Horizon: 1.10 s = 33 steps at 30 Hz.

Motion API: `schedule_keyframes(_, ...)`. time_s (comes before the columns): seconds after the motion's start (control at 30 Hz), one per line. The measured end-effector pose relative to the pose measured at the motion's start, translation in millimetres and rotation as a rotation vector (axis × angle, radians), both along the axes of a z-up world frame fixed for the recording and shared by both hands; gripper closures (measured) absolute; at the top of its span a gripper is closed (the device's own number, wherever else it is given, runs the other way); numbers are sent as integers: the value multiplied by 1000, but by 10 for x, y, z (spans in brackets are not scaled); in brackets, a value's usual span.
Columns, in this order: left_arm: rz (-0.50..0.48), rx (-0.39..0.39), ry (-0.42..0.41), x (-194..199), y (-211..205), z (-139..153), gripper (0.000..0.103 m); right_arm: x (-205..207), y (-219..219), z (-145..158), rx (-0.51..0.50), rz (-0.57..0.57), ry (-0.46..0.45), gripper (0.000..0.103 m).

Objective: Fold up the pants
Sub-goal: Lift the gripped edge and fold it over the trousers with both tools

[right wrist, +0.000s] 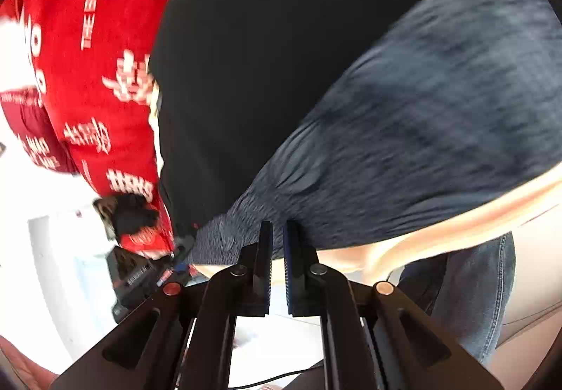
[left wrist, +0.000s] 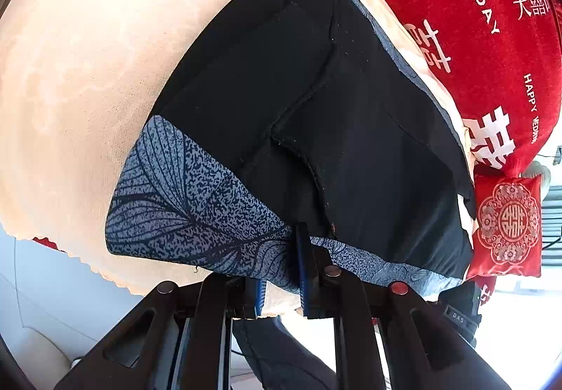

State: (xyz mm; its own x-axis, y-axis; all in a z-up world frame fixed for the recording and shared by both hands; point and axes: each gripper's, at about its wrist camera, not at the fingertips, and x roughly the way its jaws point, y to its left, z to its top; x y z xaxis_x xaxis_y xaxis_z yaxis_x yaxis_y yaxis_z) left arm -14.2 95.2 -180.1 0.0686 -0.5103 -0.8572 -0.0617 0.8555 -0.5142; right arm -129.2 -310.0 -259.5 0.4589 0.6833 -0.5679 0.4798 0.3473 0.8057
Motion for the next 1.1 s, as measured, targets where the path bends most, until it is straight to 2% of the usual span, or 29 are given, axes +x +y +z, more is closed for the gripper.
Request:
schedule_keyframes(0.03,-4,-1,1,3,0,0,87,-49,-41,8,0,-9,-1,95)
schedule_keyframes(0.13,-11,-8,12,30,-1,14,87,-202,-129,41,-20,-26,5,79)
schedule_keyframes(0.2,-14,-17,15,39,2,46,87,-270,-198,28,-3,-57,8,76)
schedule_keyframes(0.3,-22,-37,14,65,4,110,87,-289,-178,-27,75,-76,9,69)
schedule_keyframes(0.37,-38,-35,16,74,8,108,87,-283,-88,-119,134,-50,24,57)
schedule_keyframes(0.47,-43,-32,31,95,14,55,87,-267,13,-237,155,-84,38,55)
schedule_keyframes(0.53,-40,-33,38,103,23,27,87,-262,-38,-261,194,-152,-12,55)
schedule_keyframes(0.57,-36,-34,39,99,28,30,87,-254,-68,-255,214,-182,-25,59)
schedule_keyframes(0.6,-32,-34,40,102,23,41,87,-253,-97,-221,213,-204,-40,69)
schedule_keyframes(0.63,-31,-35,40,101,19,74,87,-259,-130,-175,192,-217,-40,90)
schedule_keyframes(0.67,-32,-34,37,96,19,101,87,-273,-160,-118,169,-227,-31,95)
schedule_keyframes(0.77,-38,-31,13,111,-6,277,87,-245,-208,199,90,-218,-30,97)
schedule_keyframes(0.9,-36,-32,-25,176,-54,542,87,32,-197,730,-26,-112,-77,97)
schedule_keyframes(1.1,-28,-21,-117,495,-307,1023,87,476,-351,1273,-90,13,-125,97)
